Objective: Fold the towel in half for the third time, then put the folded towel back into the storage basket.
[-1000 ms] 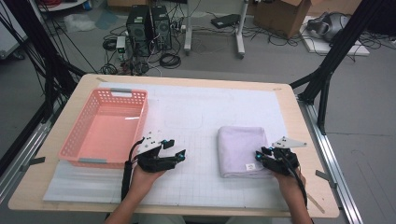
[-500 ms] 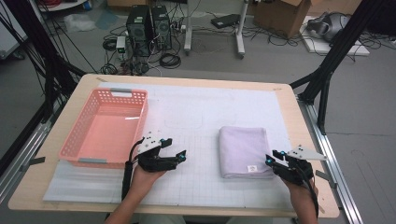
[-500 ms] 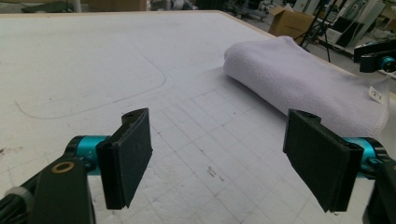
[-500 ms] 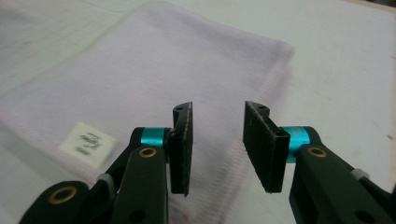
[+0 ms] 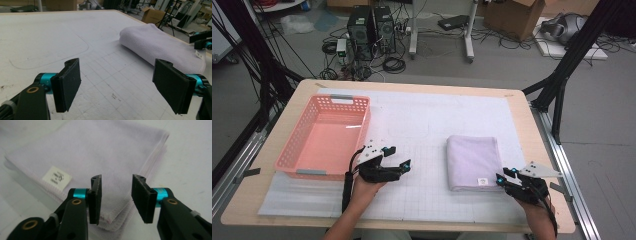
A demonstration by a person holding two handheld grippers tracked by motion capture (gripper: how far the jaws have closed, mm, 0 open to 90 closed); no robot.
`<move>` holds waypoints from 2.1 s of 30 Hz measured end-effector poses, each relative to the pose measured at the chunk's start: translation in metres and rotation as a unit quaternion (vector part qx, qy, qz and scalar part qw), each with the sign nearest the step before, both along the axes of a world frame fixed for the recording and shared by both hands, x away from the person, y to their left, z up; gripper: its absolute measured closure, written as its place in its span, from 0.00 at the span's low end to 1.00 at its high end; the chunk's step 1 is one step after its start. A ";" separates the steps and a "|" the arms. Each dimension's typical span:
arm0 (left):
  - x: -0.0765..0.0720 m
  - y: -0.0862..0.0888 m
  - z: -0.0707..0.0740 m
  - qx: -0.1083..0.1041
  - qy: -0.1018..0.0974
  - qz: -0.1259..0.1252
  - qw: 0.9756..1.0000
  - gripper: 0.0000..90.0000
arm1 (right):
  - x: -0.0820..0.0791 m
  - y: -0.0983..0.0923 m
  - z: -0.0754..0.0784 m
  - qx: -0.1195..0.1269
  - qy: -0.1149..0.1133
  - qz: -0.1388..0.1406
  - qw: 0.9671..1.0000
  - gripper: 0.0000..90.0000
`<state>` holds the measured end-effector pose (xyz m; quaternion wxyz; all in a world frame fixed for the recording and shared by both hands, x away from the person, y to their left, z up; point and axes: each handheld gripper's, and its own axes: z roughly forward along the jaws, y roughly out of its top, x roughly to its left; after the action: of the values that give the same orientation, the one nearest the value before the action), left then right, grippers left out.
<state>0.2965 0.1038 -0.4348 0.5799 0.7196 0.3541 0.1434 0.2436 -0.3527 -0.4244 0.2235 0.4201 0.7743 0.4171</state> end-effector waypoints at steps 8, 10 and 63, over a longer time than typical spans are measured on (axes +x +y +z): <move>0.001 -0.002 -0.001 0.007 -0.021 0.003 1.000 0.24 | -0.001 -0.008 0.004 0.011 -0.021 -0.046 0.999 0.35; 0.001 -0.002 -0.002 0.011 -0.009 0.000 1.000 0.24 | -0.001 -0.010 0.004 0.013 -0.024 -0.058 0.998 0.28; 0.049 -0.139 -0.003 0.034 0.126 -0.064 0.989 0.25 | 0.002 -0.014 0.001 0.017 -0.016 -0.054 0.998 0.20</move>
<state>0.3458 -0.0351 -0.4380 0.5139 0.7723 0.3725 0.0263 0.2456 -0.3668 -0.4233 0.2510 0.4585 0.7397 0.4237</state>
